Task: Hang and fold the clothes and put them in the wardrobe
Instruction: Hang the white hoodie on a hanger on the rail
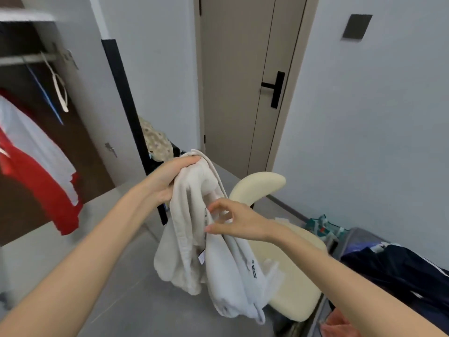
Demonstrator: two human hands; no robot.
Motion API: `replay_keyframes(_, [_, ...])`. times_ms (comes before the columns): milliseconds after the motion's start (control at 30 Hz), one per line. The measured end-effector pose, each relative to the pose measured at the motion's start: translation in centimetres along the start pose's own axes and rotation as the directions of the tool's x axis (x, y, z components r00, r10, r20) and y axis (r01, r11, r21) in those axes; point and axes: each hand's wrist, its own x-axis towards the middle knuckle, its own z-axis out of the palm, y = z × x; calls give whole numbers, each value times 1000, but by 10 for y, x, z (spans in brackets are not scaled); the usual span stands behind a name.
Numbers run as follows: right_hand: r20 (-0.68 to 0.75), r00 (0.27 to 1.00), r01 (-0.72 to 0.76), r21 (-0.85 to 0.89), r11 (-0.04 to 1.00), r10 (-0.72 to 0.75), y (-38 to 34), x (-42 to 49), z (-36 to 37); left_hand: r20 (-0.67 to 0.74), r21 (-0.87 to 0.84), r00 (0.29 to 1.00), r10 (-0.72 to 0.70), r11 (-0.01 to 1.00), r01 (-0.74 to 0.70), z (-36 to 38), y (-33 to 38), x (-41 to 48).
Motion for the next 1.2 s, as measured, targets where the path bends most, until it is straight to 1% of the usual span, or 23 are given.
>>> replay_keyframes(67, [-67, 994, 70, -153, 986, -81, -20, 20, 25, -21, 28, 997, 77, 997, -77, -19, 9, -17])
replay_keyframes(167, [-153, 975, 109, -290, 951, -159, -49, 50, 62, -86, 58, 976, 199, 979, -194, -58, 22, -46])
replay_keyframes(233, [-194, 963, 114, -331, 937, -186, -69, 66, 83, -140, 53, 951, 277, 961, -272, -89, 31, -68])
replay_keyframes(300, [-207, 957, 128, -324, 937, -202, -88, 78, 99, -252, 47, 907, 336, 941, -336, -122, 39, -89])
replay_keyframes(333, [-188, 960, 144, -296, 944, -206, -98, 85, 105, -314, 48, 881, 355, 932, -358, -138, 42, -99])
replay_keyframes(400, [-76, 974, 197, -166, 966, -211, -118, 98, 116, -409, 120, 829, 381, 923, -365, -169, 47, -115])
replay_keyframes(467, [43, 985, 166, 56, 985, -168, -139, 107, 129, -423, 255, 814, 397, 915, -314, -196, 50, -132])
replay_keyframes(533, [68, 994, 63, 287, 956, -86, -159, 117, 139, -376, 370, 829, 415, 887, -276, -218, 50, -148])
replay_keyframes(567, [56, 997, 24, 393, 919, -50, -167, 124, 143, -362, 436, 832, 420, 865, -247, -227, 47, -156])
replay_keyframes(600, [43, 999, -1, 491, 871, -23, -175, 130, 147, -374, 514, 818, 438, 832, -210, -236, 43, -162])
replay_keyframes(633, [35, 999, -17, 585, 811, -5, -184, 136, 150, -419, 591, 771, 479, 789, -169, -243, 38, -168])
replay_keyframes(667, [32, 999, -29, 675, 737, 10, -192, 142, 152, -473, 657, 695, 542, 742, -132, -248, 32, -174])
replay_keyframes(700, [29, 999, -40, 759, 650, 27, -200, 148, 154, -506, 706, 601, 620, 697, -124, -250, 25, -181])
replay_keyframes(733, [24, 999, -46, 823, 566, 47, -208, 153, 155, -501, 740, 514, 696, 653, -162, -251, 18, -189])
replay_keyframes(767, [17, 998, -44, 865, 499, 58, -215, 157, 156, -467, 759, 467, 751, 611, -224, -252, 9, -195])
replay_keyframes(800, [9, 999, -32, 888, 459, 51, -223, 160, 157, -417, 779, 463, 782, 570, -260, -250, 1, -200])
replay_keyframes(833, [5, 1000, -16, 897, 442, 27, -232, 163, 158, -363, 808, 496, 789, 531, -253, -249, -7, -203])
replay_keyframes(900, [3, 998, 25, 888, 459, -59, -253, 166, 160, -322, 864, 622, 714, 490, -115, -250, -22, -203])
replay_keyframes(933, [1, 995, 49, 874, 484, -101, -263, 166, 162, -346, 868, 666, 661, 495, -41, -252, -29, -201])
replay_keyframes(967, [-5, 991, 74, 858, 509, -136, -273, 165, 163, -387, 852, 679, 624, 523, 5, -256, -34, -199])
replay_keyframes(1033, [-17, 982, 114, 842, 527, -186, -289, 163, 164, -459, 818, 635, 622, 575, 27, -262, -41, -196])
replay_keyframes(1100, [-20, 977, 126, 852, 508, -210, -299, 161, 161, -485, 816, 592, 644, 577, 41, -265, -44, -194])
replay_keyframes(1200, [-40, 970, 157, 855, 494, -239, -301, 162, 154, -551, 792, 574, 606, 596, 131, -271, -43, -191])
